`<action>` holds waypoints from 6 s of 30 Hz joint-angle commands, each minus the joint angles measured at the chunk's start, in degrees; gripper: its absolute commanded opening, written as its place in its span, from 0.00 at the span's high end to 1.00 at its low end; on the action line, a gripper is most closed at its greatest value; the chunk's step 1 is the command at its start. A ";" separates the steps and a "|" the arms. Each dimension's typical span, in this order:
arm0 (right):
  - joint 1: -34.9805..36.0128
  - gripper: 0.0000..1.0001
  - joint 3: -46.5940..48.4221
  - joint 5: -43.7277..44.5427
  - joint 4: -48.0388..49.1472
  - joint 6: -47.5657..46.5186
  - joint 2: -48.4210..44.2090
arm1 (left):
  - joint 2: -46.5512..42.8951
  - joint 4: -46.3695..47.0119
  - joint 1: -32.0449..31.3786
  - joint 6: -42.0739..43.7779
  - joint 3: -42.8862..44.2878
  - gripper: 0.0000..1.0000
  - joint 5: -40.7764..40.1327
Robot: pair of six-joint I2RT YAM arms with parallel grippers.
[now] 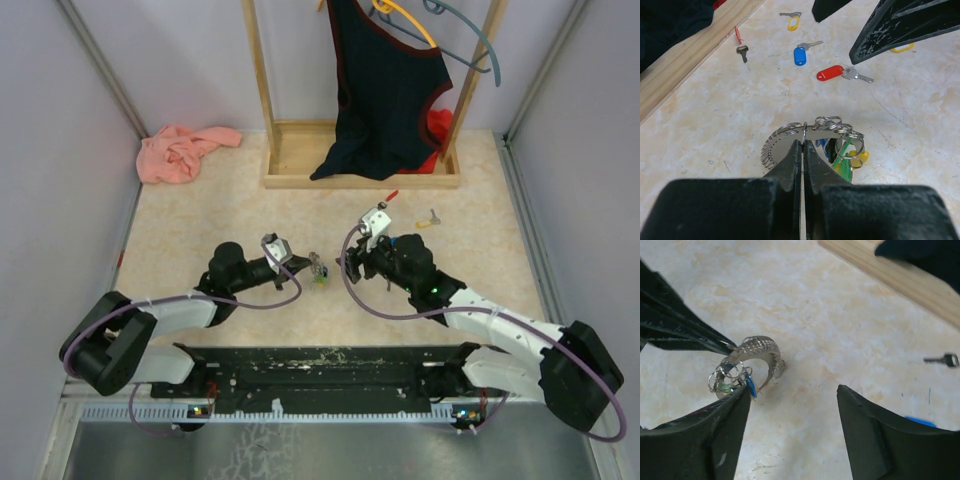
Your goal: Put the keys on the keyring
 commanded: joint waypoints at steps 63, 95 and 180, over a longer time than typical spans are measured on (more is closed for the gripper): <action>-6.03 0.78 23.07 31.62 -42.84 29.40 28.66 | -3.63 -16.66 -0.06 -3.16 6.21 0.99 -2.77; -5.94 1.00 20.47 27.53 -39.89 21.69 19.76 | -3.34 -17.37 -0.06 -3.06 6.65 0.99 -0.72; -5.92 1.00 30.32 2.93 -44.43 0.02 27.90 | -7.39 -18.69 -0.06 4.31 4.52 0.99 7.60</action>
